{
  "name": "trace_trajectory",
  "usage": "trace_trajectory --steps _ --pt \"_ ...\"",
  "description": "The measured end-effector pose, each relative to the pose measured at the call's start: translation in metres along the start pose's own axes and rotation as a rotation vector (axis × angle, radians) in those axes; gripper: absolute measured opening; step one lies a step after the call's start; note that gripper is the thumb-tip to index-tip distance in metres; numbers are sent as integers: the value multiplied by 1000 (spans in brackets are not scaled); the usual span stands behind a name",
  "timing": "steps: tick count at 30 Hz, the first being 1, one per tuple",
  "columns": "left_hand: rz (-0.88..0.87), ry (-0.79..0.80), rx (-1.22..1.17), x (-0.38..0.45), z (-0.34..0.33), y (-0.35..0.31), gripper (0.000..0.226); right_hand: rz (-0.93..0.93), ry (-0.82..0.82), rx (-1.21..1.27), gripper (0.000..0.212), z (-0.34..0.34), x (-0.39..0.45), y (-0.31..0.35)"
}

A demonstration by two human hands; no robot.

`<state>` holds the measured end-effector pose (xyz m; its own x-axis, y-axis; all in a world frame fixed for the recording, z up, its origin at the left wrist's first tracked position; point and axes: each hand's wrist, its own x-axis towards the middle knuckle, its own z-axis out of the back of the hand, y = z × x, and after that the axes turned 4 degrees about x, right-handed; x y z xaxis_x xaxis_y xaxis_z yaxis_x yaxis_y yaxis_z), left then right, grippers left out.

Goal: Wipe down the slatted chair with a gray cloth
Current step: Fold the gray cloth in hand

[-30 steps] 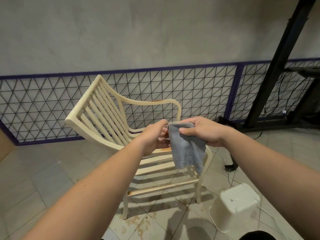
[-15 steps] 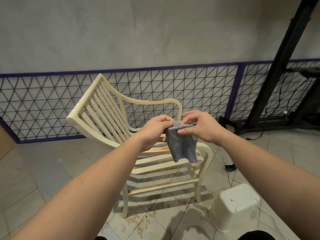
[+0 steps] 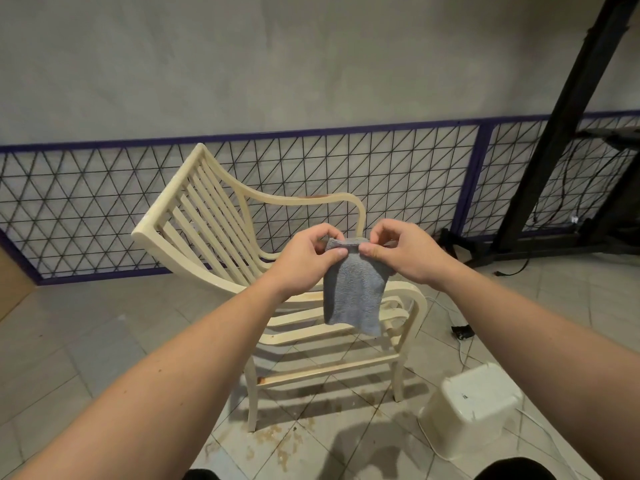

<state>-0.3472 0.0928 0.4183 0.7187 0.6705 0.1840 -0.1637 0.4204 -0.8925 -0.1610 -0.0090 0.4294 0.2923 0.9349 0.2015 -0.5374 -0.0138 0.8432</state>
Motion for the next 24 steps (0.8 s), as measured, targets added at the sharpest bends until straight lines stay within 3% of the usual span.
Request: trace_trajectory --steps 3,6,9,11,15,18,21,24 --pt "4 -12 29 1 3 4 8 41 8 -71 19 -3 -1 0" --pt "5 -48 -37 1 7 5 9 33 29 33 13 -5 0 3" --pt "38 -78 -124 3 7 8 21 -40 102 109 23 -9 0 6" --pt "57 -94 -174 3 6 10 17 -65 154 134 27 -13 -2 5" --pt "102 -121 -350 -1 -1 14 9 -113 141 397 33 -17 -6 -9" --pt "126 -123 -423 2 -14 14 11 -191 106 626 20 -18 -9 -19" --pt "145 -156 -390 13 -30 22 12 -211 19 635 20 -5 -9 -38" --pt "120 -149 -26 28 -41 48 15 -238 -166 540 15 23 -9 -65"
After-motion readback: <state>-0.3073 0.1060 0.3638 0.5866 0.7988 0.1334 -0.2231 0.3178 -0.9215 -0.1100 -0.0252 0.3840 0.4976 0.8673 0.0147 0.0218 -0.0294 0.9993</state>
